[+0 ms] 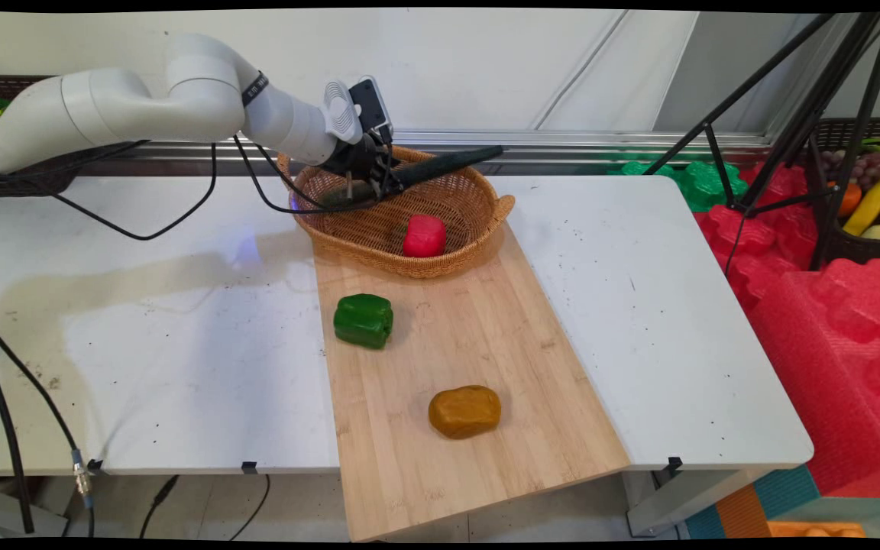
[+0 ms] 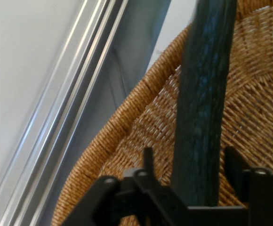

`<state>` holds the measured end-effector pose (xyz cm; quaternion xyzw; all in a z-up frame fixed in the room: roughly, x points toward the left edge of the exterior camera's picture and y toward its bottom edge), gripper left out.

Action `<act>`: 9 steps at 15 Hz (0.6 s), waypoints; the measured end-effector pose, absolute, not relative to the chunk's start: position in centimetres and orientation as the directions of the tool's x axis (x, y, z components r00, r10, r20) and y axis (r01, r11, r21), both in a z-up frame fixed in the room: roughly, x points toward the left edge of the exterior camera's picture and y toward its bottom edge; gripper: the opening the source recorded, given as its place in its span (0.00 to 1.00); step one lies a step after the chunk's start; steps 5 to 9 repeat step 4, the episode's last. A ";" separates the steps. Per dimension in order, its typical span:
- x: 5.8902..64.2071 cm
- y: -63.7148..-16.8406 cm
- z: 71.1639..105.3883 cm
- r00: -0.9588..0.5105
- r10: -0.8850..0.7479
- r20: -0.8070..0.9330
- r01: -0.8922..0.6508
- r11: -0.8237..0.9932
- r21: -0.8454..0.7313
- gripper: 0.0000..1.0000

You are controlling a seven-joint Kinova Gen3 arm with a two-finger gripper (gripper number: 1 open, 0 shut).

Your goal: Place the picked object in the vegetable basket

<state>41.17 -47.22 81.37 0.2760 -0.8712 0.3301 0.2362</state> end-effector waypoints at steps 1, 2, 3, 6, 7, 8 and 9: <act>41.3 -47.3 81.2 -0.727 -0.327 0.603 -0.646 0.624 -0.440 1.00; 41.4 -47.3 81.1 -0.719 -0.329 0.612 -0.654 0.618 -0.436 1.00; 41.5 -47.2 81.0 -0.711 -0.330 0.621 -0.662 0.612 -0.433 1.00; 41.5 -47.2 81.0 -0.701 -0.331 0.631 -0.672 0.603 -0.430 1.00; 41.5 -47.2 81.0 -0.701 -0.331 0.631 -0.672 0.603 -0.430 1.00; 41.5 -47.2 81.0 -0.701 -0.331 0.631 -0.672 0.603 -0.430 1.00; 41.5 -47.2 81.0 -0.701 -0.331 0.631 -0.672 0.603 -0.430 1.00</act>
